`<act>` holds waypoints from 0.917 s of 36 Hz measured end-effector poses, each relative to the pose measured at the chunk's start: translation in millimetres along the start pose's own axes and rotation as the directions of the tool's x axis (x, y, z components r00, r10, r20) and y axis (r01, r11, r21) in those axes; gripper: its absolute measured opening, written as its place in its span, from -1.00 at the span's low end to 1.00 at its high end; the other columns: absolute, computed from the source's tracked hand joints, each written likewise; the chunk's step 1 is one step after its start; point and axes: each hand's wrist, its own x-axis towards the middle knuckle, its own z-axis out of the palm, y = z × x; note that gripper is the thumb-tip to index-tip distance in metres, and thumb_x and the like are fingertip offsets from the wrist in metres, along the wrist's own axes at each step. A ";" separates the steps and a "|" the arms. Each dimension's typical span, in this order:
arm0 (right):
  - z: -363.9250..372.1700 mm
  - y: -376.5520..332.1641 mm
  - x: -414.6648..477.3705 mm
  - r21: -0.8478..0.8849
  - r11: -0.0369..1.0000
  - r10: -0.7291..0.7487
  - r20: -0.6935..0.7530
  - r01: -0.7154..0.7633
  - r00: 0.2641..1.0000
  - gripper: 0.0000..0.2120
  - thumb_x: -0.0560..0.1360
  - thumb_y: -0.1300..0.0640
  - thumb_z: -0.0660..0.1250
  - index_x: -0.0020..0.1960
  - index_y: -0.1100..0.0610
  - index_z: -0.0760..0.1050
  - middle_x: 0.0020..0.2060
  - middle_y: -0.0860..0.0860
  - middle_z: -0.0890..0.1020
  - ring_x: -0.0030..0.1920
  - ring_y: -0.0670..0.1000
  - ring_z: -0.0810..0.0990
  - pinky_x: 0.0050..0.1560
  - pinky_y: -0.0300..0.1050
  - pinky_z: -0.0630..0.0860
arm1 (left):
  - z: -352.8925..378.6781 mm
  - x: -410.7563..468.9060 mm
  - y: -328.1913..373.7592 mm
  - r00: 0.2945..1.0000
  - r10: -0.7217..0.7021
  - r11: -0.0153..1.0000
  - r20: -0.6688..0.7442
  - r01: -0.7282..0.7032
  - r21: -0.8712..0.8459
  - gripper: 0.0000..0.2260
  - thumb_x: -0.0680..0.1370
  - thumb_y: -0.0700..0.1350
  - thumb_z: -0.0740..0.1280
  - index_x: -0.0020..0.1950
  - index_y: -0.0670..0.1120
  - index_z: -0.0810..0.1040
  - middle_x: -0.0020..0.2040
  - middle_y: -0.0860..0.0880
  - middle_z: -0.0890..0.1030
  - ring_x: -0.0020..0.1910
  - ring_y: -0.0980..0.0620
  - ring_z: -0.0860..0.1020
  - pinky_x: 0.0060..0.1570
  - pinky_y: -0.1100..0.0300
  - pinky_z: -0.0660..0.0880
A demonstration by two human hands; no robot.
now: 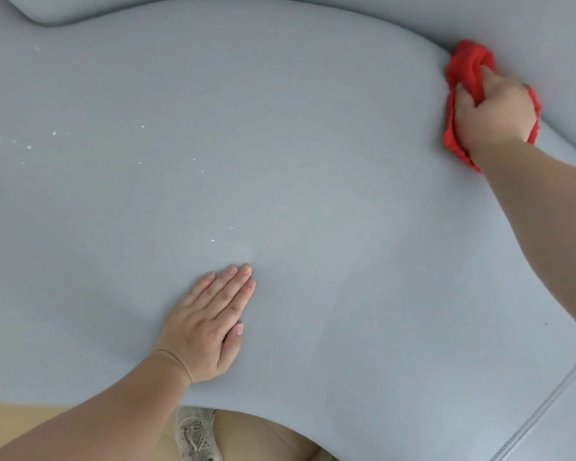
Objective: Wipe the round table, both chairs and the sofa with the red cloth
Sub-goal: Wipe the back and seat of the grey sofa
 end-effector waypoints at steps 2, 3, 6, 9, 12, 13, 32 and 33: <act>3.2 -7.0 -4.5 0.031 0.996 -0.079 0.010 0.079 0.997 -0.54 0.51 -0.09 0.11 0.26 0.13 0.49 0.24 0.21 0.54 0.23 0.24 0.47 0.24 0.01 0.35 | 0.9 -0.4 -0.2 1.000 0.003 1.000 0.005 -0.003 0.005 -0.50 0.53 -0.07 0.03 0.45 -0.21 0.24 0.45 -0.16 0.30 0.47 -0.09 0.21 0.46 -0.01 0.10; 5.3 -13.6 -7.6 0.058 0.990 -0.130 0.019 0.129 0.991 -0.53 0.51 -0.09 0.12 0.31 0.11 0.49 0.28 0.18 0.52 0.29 0.21 0.45 0.32 -0.02 0.31 | 1.1 -0.2 0.2 1.000 0.000 1.000 0.008 0.000 0.002 -0.50 0.53 -0.07 0.03 0.45 -0.20 0.24 0.45 -0.15 0.30 0.47 -0.09 0.21 0.46 -0.01 0.10; 10.8 -36.8 -19.6 0.129 0.958 -0.265 0.045 0.258 0.963 -0.50 0.53 -0.08 0.15 0.40 0.09 0.44 0.38 0.14 0.45 0.41 0.18 0.36 0.46 -0.02 0.19 | 0.8 1.3 0.9 1.000 -0.009 1.000 0.017 0.009 -0.001 -0.51 0.56 -0.05 -0.02 0.46 -0.20 0.23 0.46 -0.15 0.30 0.47 -0.09 0.21 0.45 -0.02 0.11; 7.4 -49.7 -27.6 0.147 0.948 -0.293 0.063 0.281 0.954 -0.46 0.52 -0.09 0.12 0.42 0.13 0.41 0.41 0.17 0.41 0.44 0.22 0.32 0.48 0.02 0.15 | -1.2 -0.1 1.3 1.000 -0.008 1.000 0.014 0.008 0.001 -0.51 0.56 -0.05 -0.02 0.46 -0.20 0.22 0.46 -0.15 0.29 0.47 -0.09 0.21 0.45 -0.02 0.11; 6.5 -54.7 -34.9 0.137 0.943 -0.317 0.097 0.303 0.943 -0.46 0.51 -0.08 0.12 0.42 0.14 0.41 0.42 0.18 0.40 0.44 0.24 0.30 0.48 0.07 0.15 | -2.3 0.3 1.3 1.000 -0.008 1.000 0.001 0.008 0.003 -0.50 0.53 -0.07 0.04 0.46 -0.20 0.23 0.45 -0.15 0.30 0.47 -0.09 0.22 0.45 -0.02 0.11; 7.1 -57.3 -38.6 0.134 0.941 -0.325 0.105 0.310 0.940 -0.46 0.51 -0.08 0.12 0.42 0.14 0.41 0.42 0.18 0.39 0.45 0.25 0.30 0.48 0.08 0.15 | -2.7 1.0 1.2 1.000 -0.007 1.000 -0.007 0.007 0.003 -0.49 0.52 -0.08 0.05 0.45 -0.20 0.24 0.45 -0.16 0.30 0.46 -0.09 0.23 0.45 -0.02 0.10; 8.5 -110.6 -162.2 0.142 0.921 -0.383 0.166 0.362 0.909 -0.46 0.50 -0.09 0.12 0.37 0.17 0.47 0.38 0.22 0.43 0.41 0.29 0.34 0.43 0.28 0.20 | 0.2 -0.7 0.9 0.999 0.015 1.000 -0.043 -0.014 0.015 -0.49 0.51 -0.09 0.08 0.43 -0.25 0.31 0.47 -0.16 0.26 0.47 -0.10 0.22 0.45 -0.04 0.12; 8.6 -113.0 -170.7 0.141 0.921 -0.385 0.166 0.364 0.908 -0.46 0.50 -0.08 0.13 0.36 0.17 0.47 0.38 0.22 0.44 0.41 0.29 0.35 0.42 0.28 0.22 | 0.1 -0.8 1.0 0.999 0.015 1.000 -0.046 -0.015 0.015 -0.49 0.51 -0.10 0.07 0.43 -0.25 0.31 0.47 -0.15 0.26 0.47 -0.10 0.22 0.45 -0.03 0.12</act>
